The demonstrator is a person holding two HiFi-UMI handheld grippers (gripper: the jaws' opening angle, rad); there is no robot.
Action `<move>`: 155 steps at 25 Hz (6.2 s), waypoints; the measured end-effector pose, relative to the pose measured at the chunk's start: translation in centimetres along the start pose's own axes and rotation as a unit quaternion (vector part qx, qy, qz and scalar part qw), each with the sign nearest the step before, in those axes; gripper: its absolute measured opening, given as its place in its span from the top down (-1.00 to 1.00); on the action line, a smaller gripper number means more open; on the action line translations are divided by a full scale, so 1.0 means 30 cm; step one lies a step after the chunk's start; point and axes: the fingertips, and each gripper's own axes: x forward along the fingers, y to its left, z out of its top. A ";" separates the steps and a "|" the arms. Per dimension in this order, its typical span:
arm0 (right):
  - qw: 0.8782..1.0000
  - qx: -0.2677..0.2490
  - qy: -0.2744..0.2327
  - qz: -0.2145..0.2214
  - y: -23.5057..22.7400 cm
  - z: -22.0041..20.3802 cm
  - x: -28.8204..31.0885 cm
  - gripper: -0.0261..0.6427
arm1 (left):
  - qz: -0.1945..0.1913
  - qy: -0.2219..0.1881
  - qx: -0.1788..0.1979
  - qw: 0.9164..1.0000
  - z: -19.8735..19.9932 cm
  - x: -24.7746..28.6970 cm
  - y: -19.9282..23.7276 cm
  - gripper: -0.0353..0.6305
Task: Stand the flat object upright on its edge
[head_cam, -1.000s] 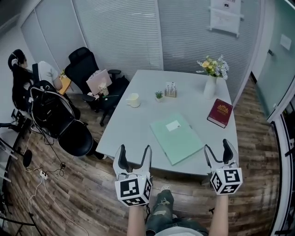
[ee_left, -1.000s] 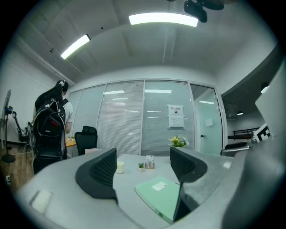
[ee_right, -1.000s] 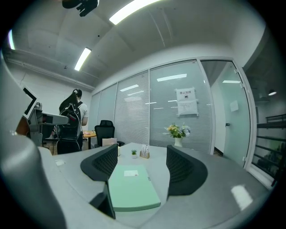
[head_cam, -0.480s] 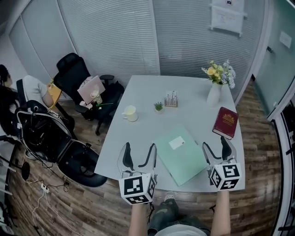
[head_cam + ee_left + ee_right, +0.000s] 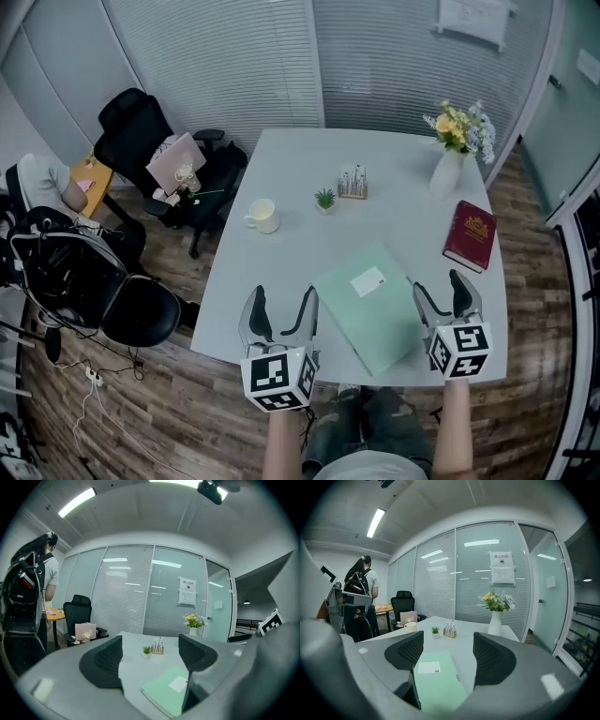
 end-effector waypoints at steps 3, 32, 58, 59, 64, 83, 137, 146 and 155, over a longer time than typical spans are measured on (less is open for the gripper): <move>1.000 -0.004 0.016 0.002 0.001 -0.029 0.029 -0.13 | 0.002 0.015 -0.006 1.000 -0.038 0.023 0.015 -0.19; 0.968 -0.074 0.194 0.143 -0.048 -0.303 0.442 -0.08 | 0.074 0.143 -0.080 0.984 -0.378 0.191 -0.004 -0.19; 0.895 0.065 0.345 0.276 -0.019 -0.618 0.575 -0.01 | 0.086 0.242 -0.137 0.957 -0.689 0.133 -0.066 -0.19; 0.891 0.066 0.350 0.281 -0.016 -0.628 0.574 -0.01 | 0.087 0.244 -0.139 0.956 -0.695 0.130 -0.068 -0.19; 0.872 0.103 0.368 0.306 -0.009 -0.657 0.579 -0.01 | 0.083 0.251 -0.152 0.952 -0.724 0.117 -0.088 -0.19; 0.812 0.144 0.440 0.355 -0.004 -0.688 0.591 0.07 | 0.042 0.305 -0.217 0.926 -0.866 0.080 -0.245 -0.19; 0.817 0.282 0.395 0.310 -0.056 -0.671 0.600 0.04 | 0.026 0.255 -0.338 0.905 -0.742 0.181 -0.231 0.06; 0.800 0.329 0.352 0.358 0.025 -0.621 0.623 0.04 | 0.022 0.223 -0.384 0.896 -0.688 0.171 -0.195 0.22; 0.822 0.293 0.367 0.322 -0.001 -0.627 0.623 0.04 | -0.005 0.229 -0.424 0.876 -0.712 0.161 -0.182 0.27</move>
